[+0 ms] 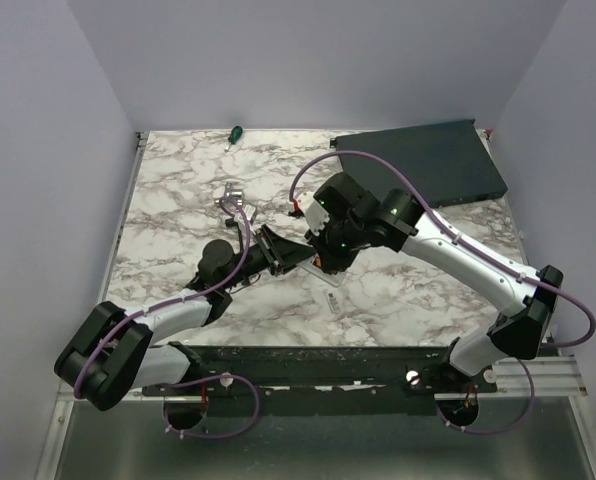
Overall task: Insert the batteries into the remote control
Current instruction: Load the battery into the remote control.
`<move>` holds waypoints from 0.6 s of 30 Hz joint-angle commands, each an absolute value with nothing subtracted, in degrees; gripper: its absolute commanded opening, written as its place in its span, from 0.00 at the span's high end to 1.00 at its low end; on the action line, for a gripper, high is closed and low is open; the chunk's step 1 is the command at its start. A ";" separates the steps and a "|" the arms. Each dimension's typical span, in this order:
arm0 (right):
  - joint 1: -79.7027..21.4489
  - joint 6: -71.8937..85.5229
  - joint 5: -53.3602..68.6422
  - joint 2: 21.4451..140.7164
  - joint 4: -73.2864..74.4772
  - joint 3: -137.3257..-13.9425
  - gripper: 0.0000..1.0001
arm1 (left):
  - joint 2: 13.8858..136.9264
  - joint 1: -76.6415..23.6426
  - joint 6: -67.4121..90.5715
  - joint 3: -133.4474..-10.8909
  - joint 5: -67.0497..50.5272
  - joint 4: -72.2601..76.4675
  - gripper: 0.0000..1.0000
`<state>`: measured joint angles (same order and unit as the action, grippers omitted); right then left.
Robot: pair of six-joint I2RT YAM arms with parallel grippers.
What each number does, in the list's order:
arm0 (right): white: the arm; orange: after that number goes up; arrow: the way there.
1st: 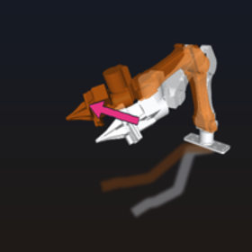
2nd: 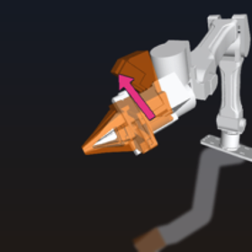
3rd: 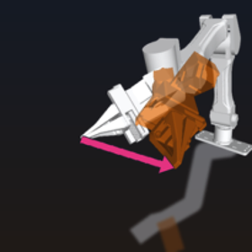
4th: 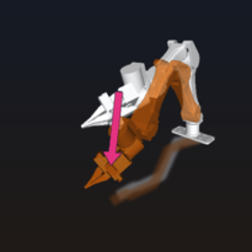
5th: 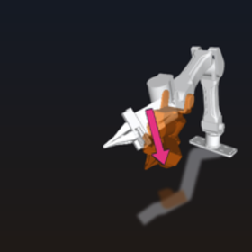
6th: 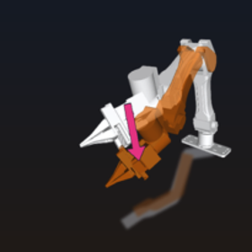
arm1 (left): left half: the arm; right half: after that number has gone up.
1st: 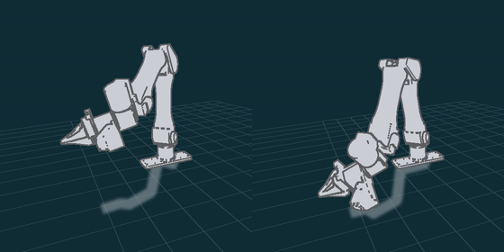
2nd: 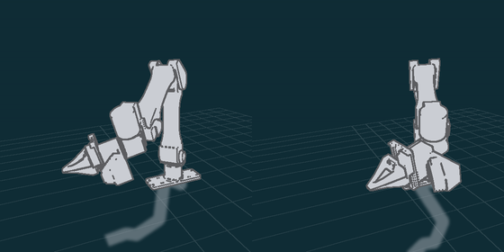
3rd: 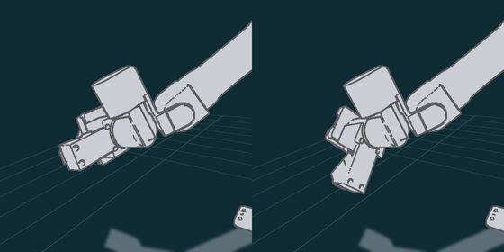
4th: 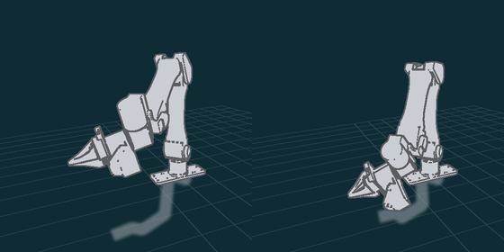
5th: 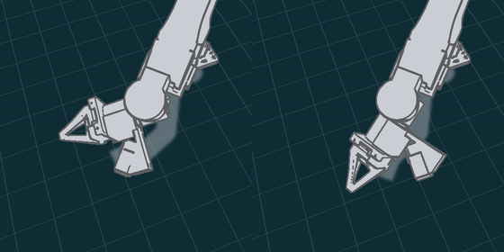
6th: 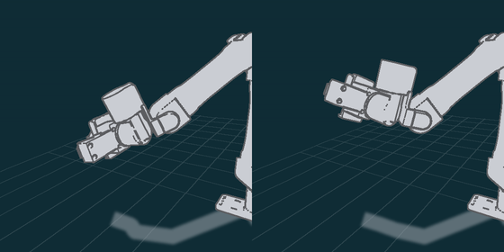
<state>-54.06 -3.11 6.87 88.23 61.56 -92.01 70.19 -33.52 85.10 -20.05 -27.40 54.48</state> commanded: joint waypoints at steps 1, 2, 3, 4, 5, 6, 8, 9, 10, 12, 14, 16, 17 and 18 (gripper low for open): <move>-54.76 -4.37 8.90 89.87 65.52 -94.30 0.98 | 69.09 -33.93 84.61 -19.98 -26.68 57.94 1.00; -54.76 -4.48 8.94 90.14 65.72 -94.39 0.97 | 68.95 -33.93 84.51 -19.96 -26.69 57.99 1.00; -54.76 -4.48 8.79 90.22 65.75 -94.48 0.97 | 68.85 -33.93 84.43 -19.93 -26.73 57.94 1.00; -54.76 -4.44 8.63 90.40 65.70 -94.48 0.96 | 68.70 -33.90 84.39 -19.96 -26.72 57.91 1.00; -54.76 -4.52 8.61 90.48 65.60 -94.48 0.95 | 68.73 -33.91 84.34 -20.03 -26.73 57.85 1.00; -54.84 -4.40 8.54 90.52 65.50 -94.53 0.93 | 68.69 -33.91 84.25 -20.04 -26.77 57.85 1.00; -54.90 -4.26 8.59 90.48 65.01 -94.48 0.88 | 68.82 -33.93 84.20 -20.04 -26.91 57.93 1.00; -54.85 -4.15 8.32 90.48 64.67 -94.42 0.84 | 68.98 -33.93 84.20 -20.06 -26.98 58.19 1.00; -54.88 -4.05 8.03 90.45 64.55 -94.52 0.81 | 69.05 -33.86 84.28 -20.01 -26.99 58.52 1.00; -54.92 -3.89 7.64 90.44 64.27 -94.62 0.79 | 69.11 -33.93 84.40 -20.00 -27.15 59.13 1.00; -54.90 -3.74 7.64 90.35 63.87 -94.75 0.78 | 69.24 -33.93 84.29 -20.12 -27.20 59.15 1.00; -54.87 -3.54 7.62 90.19 63.31 -94.69 0.76 | 69.50 -33.92 84.29 -20.19 -27.25 59.26 1.00; -54.88 -3.43 7.63 90.18 63.00 -94.59 0.76 | 69.55 -33.93 84.38 -20.25 -27.36 59.40 1.00; -54.85 -3.35 7.56 90.17 62.82 -94.58 0.74 | 69.77 -33.88 84.52 -20.25 -27.46 59.54 1.00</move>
